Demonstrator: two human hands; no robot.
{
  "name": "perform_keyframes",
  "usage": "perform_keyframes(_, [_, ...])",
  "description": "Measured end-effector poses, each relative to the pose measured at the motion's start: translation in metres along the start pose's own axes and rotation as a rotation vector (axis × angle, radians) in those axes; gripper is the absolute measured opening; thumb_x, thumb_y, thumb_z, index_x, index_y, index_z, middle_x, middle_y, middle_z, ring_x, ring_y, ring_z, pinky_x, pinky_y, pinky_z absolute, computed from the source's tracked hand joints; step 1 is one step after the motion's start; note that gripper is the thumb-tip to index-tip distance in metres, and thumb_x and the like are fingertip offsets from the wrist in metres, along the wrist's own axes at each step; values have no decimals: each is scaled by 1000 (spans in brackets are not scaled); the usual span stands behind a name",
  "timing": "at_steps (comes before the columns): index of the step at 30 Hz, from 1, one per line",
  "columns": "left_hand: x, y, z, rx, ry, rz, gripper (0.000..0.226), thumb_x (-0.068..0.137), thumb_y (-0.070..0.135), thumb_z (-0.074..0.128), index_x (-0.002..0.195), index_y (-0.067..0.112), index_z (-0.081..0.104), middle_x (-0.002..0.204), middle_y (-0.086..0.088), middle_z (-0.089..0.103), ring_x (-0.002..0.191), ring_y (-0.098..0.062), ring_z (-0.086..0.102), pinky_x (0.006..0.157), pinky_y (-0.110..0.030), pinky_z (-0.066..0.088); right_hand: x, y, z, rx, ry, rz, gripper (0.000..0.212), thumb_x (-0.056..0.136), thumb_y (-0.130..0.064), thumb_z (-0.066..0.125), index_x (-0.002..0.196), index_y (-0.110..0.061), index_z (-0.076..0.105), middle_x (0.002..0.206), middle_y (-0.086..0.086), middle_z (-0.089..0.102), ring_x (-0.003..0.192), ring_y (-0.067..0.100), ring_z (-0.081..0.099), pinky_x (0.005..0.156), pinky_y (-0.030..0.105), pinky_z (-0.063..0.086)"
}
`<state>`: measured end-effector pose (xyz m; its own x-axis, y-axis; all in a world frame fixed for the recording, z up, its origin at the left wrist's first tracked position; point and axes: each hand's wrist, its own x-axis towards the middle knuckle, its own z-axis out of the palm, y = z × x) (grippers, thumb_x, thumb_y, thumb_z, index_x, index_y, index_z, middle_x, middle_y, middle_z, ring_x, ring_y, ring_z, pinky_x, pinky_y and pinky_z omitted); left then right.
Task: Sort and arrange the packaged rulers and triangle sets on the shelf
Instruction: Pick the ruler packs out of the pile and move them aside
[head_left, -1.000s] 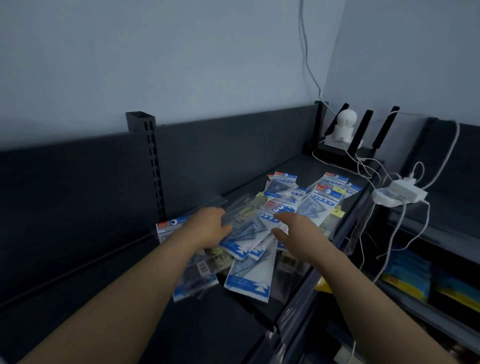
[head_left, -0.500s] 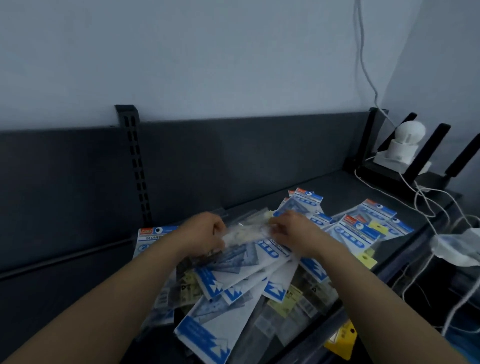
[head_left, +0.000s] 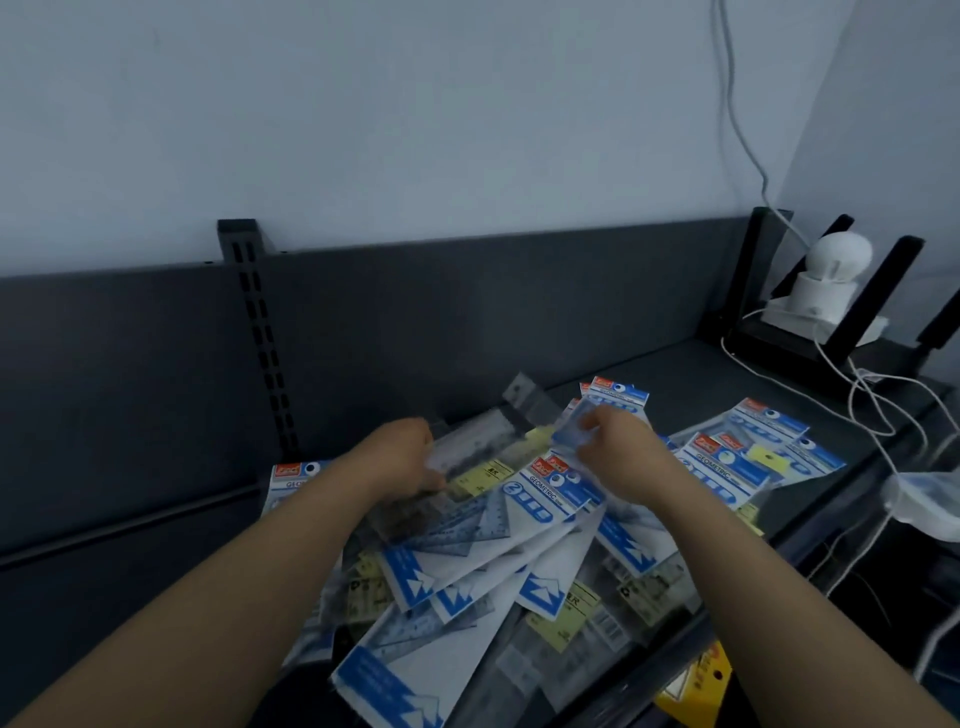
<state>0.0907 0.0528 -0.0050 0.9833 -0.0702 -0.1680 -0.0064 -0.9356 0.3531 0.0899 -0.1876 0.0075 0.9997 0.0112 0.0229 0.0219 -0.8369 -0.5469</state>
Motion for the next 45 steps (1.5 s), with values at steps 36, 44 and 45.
perform_keyframes(36, [-30, -10, 0, -216, -49, -42, 56, 65, 38, 86, 106, 13, 57, 101, -2, 59, 87, -17, 56, 67, -27, 44, -30, -33, -5, 103, 256, 55, 28, 92, -6, 48, 110, -8, 70, 109, 11, 70, 90, 22, 64, 66, 24, 46])
perform_keyframes(44, [-31, -19, -13, -446, 58, -37, 43, 67, 15, 86, 99, 13, 58, 96, -4, 64, 75, -14, 62, 55, -26, 50, -40, -37, 16, 349, 153, 118, 29, 93, -3, 49, 113, -12, 67, 104, 2, 64, 89, 15, 59, 79, 31, 50])
perform_keyframes(45, [-31, -19, -14, -491, 80, -35, 42, 67, 14, 86, 99, 13, 59, 95, -4, 65, 75, -15, 63, 55, -26, 51, -41, -39, 22, 378, 126, 125, 28, 93, -3, 49, 112, -13, 67, 103, 2, 64, 83, 14, 59, 77, 31, 51])
